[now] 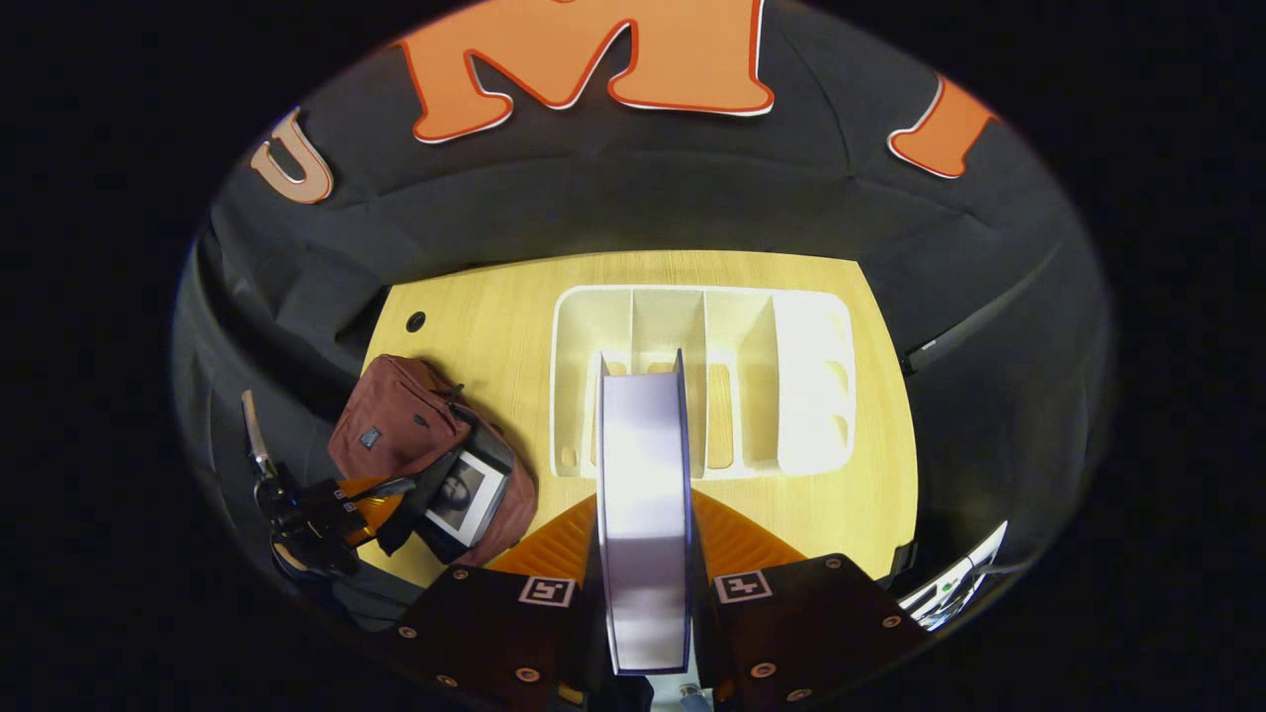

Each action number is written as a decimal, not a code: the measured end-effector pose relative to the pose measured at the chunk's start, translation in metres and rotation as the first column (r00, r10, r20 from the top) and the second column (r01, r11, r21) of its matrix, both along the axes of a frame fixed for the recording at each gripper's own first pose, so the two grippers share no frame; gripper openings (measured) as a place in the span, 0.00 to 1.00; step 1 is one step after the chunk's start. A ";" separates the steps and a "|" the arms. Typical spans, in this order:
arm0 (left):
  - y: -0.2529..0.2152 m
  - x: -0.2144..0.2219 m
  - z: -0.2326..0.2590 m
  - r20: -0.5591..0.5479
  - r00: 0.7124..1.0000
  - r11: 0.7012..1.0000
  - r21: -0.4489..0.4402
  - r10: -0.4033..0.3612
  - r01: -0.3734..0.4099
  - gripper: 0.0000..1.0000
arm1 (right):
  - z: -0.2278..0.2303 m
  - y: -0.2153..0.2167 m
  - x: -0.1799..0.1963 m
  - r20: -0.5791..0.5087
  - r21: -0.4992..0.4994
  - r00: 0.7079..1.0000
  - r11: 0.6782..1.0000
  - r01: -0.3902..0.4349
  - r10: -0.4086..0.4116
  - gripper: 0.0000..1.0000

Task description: Open the schoolbag, grab two books from the bookshelf and put them into the schoolbag.

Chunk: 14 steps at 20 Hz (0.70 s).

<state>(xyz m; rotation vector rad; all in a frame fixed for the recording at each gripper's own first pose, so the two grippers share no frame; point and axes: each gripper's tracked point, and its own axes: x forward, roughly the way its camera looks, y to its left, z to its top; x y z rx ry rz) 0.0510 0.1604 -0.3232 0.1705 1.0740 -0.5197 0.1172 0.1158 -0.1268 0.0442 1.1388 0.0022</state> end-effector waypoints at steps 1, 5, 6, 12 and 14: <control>0.001 0.001 0.000 0.001 1.000 1.000 0.003 -0.009 0.009 0.04 | 0.002 0.005 -0.006 0.008 0.007 1.000 1.000 -0.001 0.001 0.37; 0.004 0.003 0.001 0.012 0.999 0.999 0.014 -0.052 0.052 0.04 | 0.014 0.033 -0.033 0.025 0.064 1.000 0.998 -0.014 0.012 0.36; 0.006 0.003 0.002 0.012 0.998 0.998 0.016 -0.060 0.059 0.04 | 0.018 0.039 -0.039 0.037 0.072 0.999 0.997 -0.021 0.019 0.36; 0.011 0.003 0.006 0.006 0.996 0.996 -0.001 -0.086 0.086 0.04 | 0.015 0.082 -0.062 0.089 0.219 0.996 0.976 0.005 -0.025 0.36; 0.013 0.005 0.011 0.011 0.995 0.995 -0.019 -0.095 0.095 0.04 | 0.000 0.100 -0.066 0.080 0.305 0.995 0.952 0.035 -0.062 0.35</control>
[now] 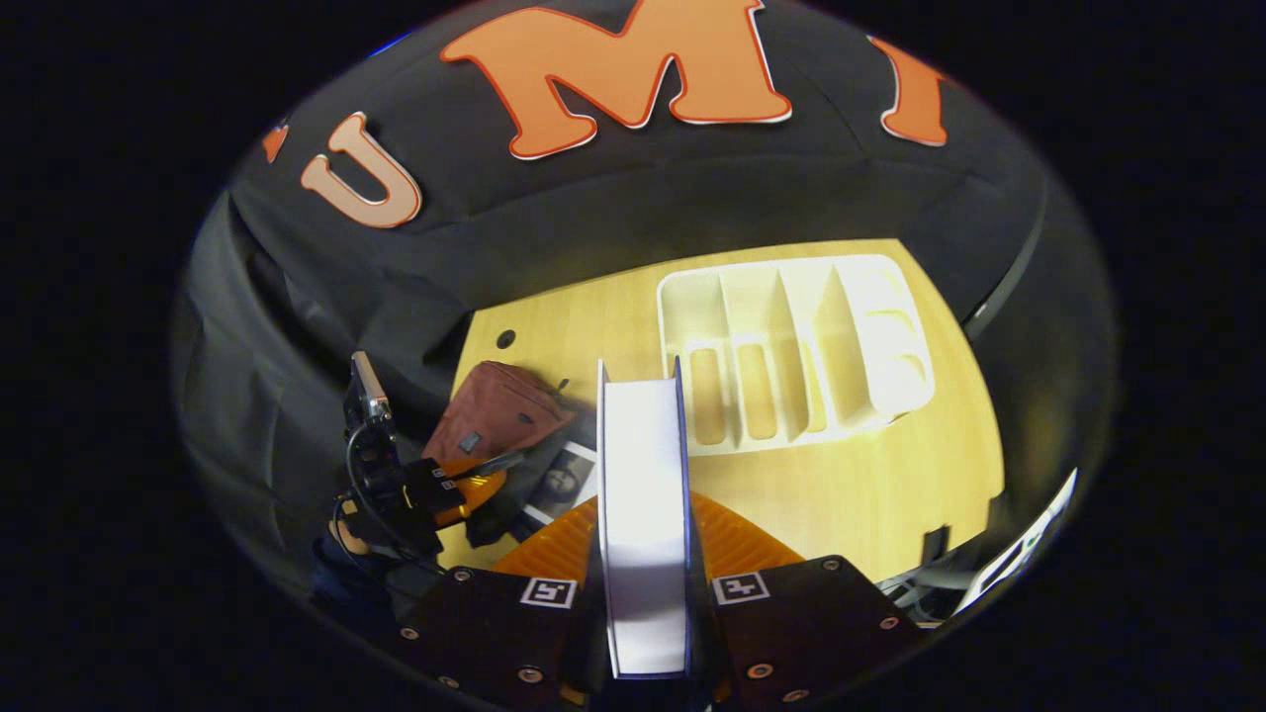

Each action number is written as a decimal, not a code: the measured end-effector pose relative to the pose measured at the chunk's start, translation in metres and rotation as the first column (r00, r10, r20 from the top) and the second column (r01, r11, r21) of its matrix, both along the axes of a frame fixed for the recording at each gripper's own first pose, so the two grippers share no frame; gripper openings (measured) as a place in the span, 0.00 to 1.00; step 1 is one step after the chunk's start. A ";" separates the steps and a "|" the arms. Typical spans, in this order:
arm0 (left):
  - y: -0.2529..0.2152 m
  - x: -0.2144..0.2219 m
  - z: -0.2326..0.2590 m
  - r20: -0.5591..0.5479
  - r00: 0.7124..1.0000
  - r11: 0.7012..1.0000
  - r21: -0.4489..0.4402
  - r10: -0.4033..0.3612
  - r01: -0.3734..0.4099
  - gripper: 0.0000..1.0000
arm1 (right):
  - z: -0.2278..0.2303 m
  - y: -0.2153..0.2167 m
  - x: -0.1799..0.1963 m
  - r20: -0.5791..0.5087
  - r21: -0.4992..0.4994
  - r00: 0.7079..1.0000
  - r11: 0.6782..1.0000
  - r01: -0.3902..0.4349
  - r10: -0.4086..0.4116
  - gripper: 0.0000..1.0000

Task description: Open the schoolbag, grab two books from the bookshelf and put them into the schoolbag.

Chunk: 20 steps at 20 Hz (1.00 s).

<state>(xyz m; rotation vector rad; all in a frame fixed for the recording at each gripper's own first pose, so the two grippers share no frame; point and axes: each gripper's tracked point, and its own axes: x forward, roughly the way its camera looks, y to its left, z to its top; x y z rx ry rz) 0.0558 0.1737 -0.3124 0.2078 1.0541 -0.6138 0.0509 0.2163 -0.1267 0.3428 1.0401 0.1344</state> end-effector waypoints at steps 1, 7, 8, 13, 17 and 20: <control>0.002 -0.001 0.003 0.000 1.000 1.000 -0.003 -0.006 0.006 0.04 | -0.007 0.009 -0.003 -0.003 0.035 1.000 0.999 0.012 -0.012 0.35; 0.009 0.001 0.022 0.007 1.000 0.999 -0.048 -0.021 0.021 0.04 | -0.059 0.048 -0.003 -0.024 0.195 0.996 0.977 0.091 -0.088 0.35; 0.011 0.003 0.025 0.013 1.000 0.999 -0.048 -0.021 0.022 0.04 | -0.067 0.055 -0.001 -0.028 0.230 0.995 0.967 0.104 -0.100 0.35; 0.016 0.004 0.038 0.024 0.999 0.998 -0.057 -0.030 0.031 0.04 | -0.098 0.087 0.015 -0.019 0.400 0.985 0.901 0.167 -0.174 0.35; 0.017 0.002 0.044 0.033 0.999 0.996 -0.079 -0.027 0.029 0.04 | -0.128 0.113 0.028 0.003 0.460 0.978 0.868 0.185 -0.210 0.35; 0.014 0.001 0.047 0.040 0.999 0.995 -0.086 -0.037 0.040 0.04 | -0.143 0.131 0.040 -0.003 0.516 0.966 0.827 0.224 -0.260 0.35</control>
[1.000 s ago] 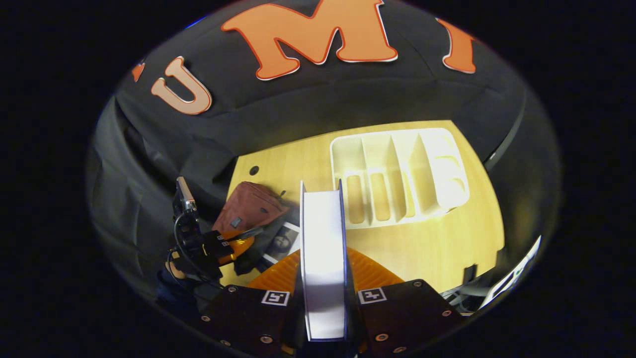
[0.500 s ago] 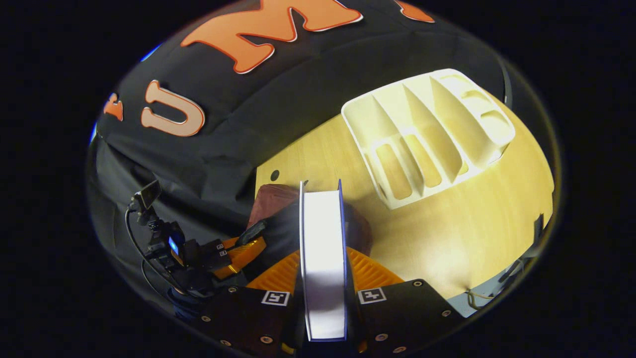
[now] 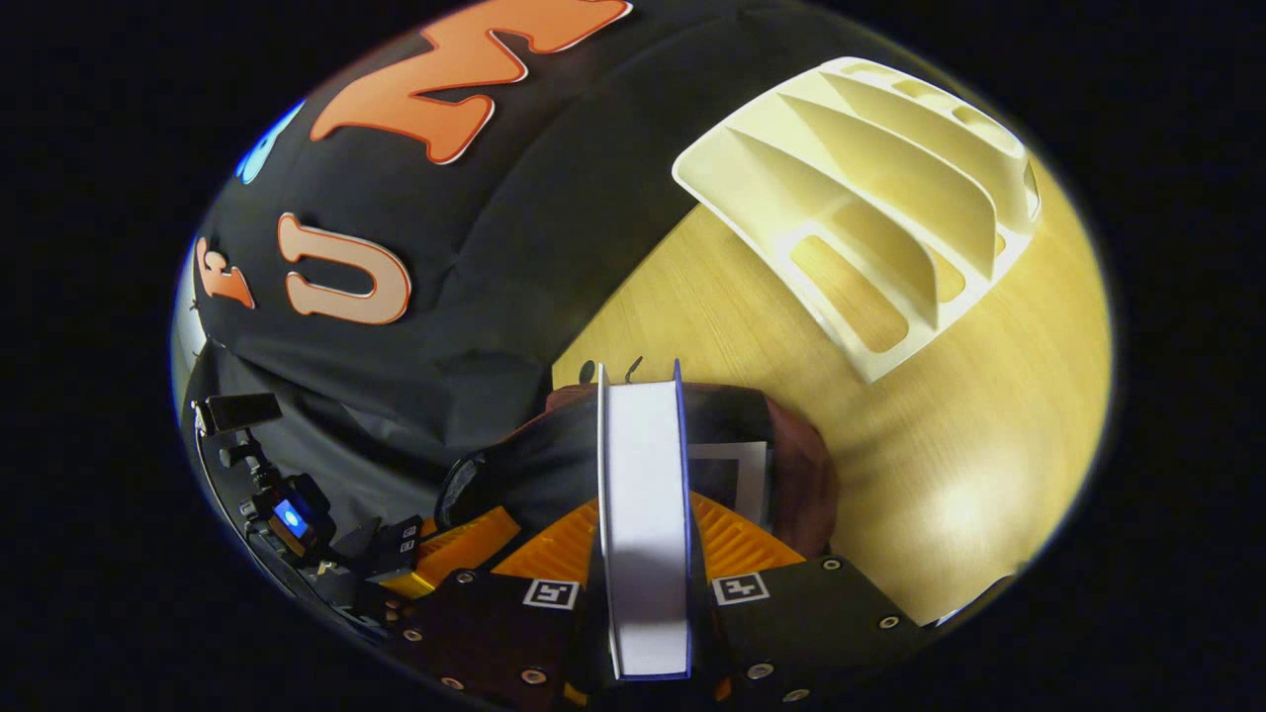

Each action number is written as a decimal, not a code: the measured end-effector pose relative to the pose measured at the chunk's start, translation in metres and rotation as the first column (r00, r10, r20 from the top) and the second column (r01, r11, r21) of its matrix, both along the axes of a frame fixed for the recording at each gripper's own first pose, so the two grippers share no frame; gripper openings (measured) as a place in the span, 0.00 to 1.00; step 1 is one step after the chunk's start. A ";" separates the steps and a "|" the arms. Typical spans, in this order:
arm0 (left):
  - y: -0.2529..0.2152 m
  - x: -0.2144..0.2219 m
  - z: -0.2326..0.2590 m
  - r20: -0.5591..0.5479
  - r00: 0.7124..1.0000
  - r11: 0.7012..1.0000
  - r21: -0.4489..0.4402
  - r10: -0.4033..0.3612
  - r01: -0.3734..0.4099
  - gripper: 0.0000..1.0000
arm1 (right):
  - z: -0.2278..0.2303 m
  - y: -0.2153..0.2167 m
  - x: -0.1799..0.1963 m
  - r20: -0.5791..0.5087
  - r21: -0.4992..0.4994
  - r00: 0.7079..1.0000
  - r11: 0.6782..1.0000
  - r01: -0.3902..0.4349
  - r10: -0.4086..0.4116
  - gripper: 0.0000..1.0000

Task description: Open the schoolbag, grab two books from the bookshelf and put them into the schoolbag.

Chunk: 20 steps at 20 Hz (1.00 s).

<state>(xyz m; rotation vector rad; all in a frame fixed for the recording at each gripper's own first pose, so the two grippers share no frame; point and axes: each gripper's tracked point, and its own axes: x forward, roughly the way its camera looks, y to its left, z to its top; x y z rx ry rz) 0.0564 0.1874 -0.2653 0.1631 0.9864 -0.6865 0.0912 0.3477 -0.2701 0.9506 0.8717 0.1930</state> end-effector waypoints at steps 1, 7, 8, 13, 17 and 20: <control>-0.003 0.000 0.003 0.005 1.000 1.000 -0.006 -0.002 0.003 0.04 | -0.004 0.007 0.003 0.012 0.008 1.000 1.000 0.015 -0.015 0.34; -0.017 -0.002 0.012 0.039 0.998 0.999 -0.004 -0.045 0.045 0.04 | -0.023 0.039 0.020 0.063 0.002 0.998 1.000 0.030 -0.030 0.35; -0.019 -0.001 0.012 0.039 0.998 0.999 -0.004 -0.044 0.044 0.04 | -0.027 0.043 0.021 0.066 0.002 0.997 1.000 0.026 -0.027 0.44; -0.031 -0.006 0.023 0.046 0.997 0.998 -0.010 -0.068 0.069 0.04 | -0.044 0.073 0.026 0.092 0.007 0.996 1.000 -0.007 0.007 0.37; -0.031 -0.002 0.025 0.046 0.998 0.999 -0.005 -0.048 0.048 0.04 | -0.054 0.090 0.031 0.084 0.031 0.996 0.999 -0.022 0.019 0.39; -0.022 0.000 0.017 0.027 0.999 1.000 0.005 -0.016 0.016 0.04 | -0.083 0.070 0.023 -0.050 -0.162 0.997 0.985 -0.060 0.053 0.60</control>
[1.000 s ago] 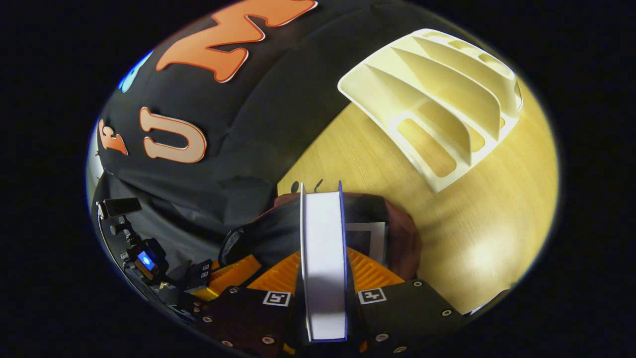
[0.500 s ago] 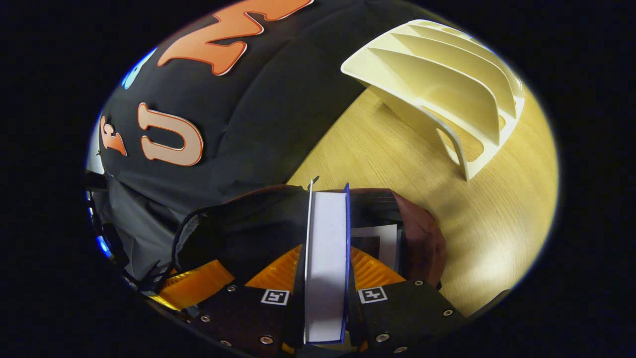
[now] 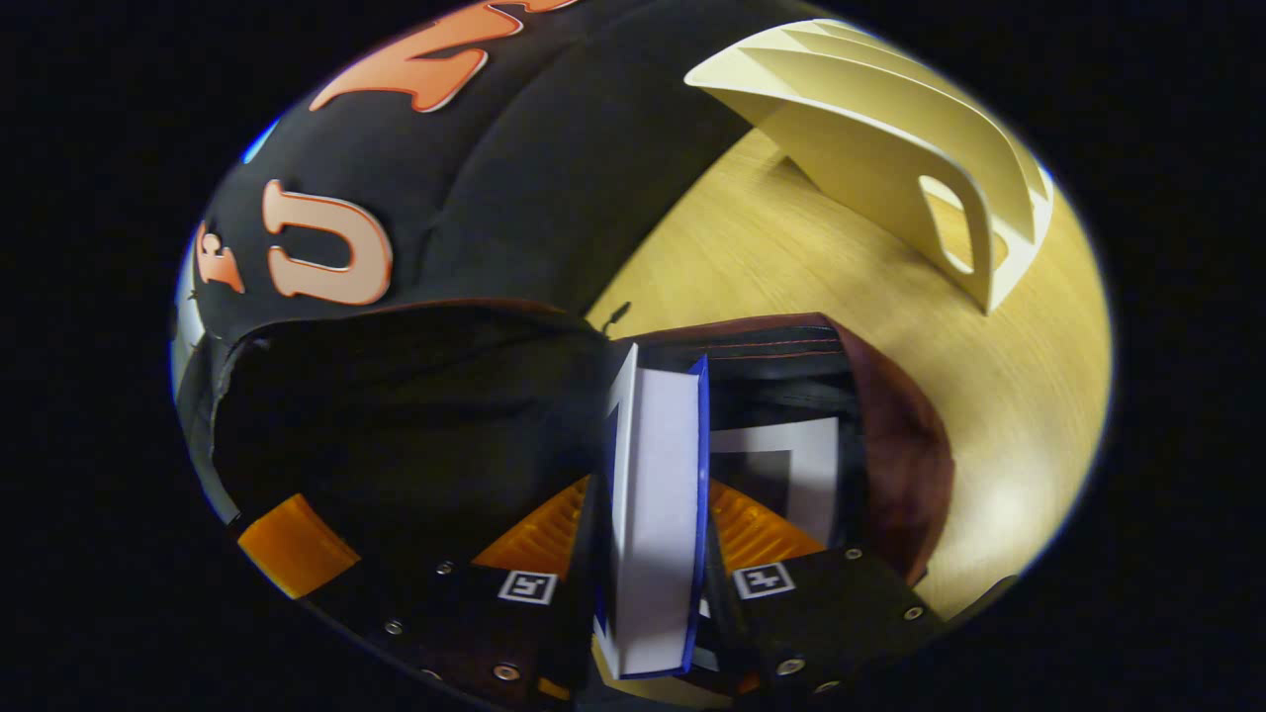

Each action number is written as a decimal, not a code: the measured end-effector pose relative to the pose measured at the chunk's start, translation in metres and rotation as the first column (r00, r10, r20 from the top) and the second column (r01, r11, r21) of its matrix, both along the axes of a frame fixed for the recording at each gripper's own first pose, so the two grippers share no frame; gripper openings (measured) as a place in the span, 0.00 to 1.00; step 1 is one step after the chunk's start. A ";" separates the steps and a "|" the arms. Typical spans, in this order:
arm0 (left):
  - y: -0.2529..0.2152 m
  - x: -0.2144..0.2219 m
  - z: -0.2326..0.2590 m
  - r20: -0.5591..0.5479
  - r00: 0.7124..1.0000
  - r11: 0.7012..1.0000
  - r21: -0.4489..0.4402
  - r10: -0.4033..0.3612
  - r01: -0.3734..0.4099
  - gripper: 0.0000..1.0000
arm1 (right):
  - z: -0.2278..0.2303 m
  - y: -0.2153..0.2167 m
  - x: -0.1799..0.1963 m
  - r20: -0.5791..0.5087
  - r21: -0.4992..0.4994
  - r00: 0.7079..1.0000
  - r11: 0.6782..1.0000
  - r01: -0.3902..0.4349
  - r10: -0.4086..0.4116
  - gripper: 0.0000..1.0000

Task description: Open the schoolbag, grab two books from the bookshelf and put them into the schoolbag.

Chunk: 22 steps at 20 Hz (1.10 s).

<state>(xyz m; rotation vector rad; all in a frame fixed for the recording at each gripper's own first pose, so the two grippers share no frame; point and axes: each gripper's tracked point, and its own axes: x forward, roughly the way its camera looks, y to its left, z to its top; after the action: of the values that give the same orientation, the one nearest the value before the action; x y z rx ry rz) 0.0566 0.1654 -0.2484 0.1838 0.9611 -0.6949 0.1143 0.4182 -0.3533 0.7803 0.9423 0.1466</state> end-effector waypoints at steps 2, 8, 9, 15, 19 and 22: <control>0.002 0.001 -0.006 0.001 1.000 1.000 0.006 0.001 -0.001 0.04 | -0.013 -0.019 -0.013 -0.025 -0.141 0.997 0.987 -0.078 0.075 0.58; -0.004 -0.003 -0.018 0.006 1.000 1.000 0.006 -0.018 0.018 0.04 | 0.014 -0.047 -0.017 0.004 -0.167 1.000 0.986 -0.011 0.012 0.98; -0.006 -0.004 -0.019 0.011 1.000 1.000 0.008 -0.020 0.020 0.05 | 0.020 -0.058 -0.019 0.010 -0.182 1.000 0.983 -0.003 0.005 0.98; -0.019 -0.010 -0.031 0.018 1.000 0.999 0.045 -0.007 0.006 0.11 | 0.052 -0.140 -0.036 0.062 -0.284 0.998 0.958 0.046 -0.030 0.97; -0.047 -0.023 -0.044 -0.005 0.999 0.998 0.056 0.041 -0.041 0.38 | 0.072 -0.190 -0.040 0.115 -0.341 0.993 0.939 0.043 -0.004 0.98; -0.078 -0.031 -0.043 -0.007 0.994 0.993 0.045 0.108 -0.108 0.79 | 0.084 -0.228 -0.047 0.138 -0.374 0.989 0.927 0.011 0.044 0.98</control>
<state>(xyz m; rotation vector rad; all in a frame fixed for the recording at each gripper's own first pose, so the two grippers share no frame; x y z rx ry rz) 0.0255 0.0876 -0.2917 0.1661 0.9884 -0.5758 0.0675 0.1901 -0.2695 0.4022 0.8069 0.0337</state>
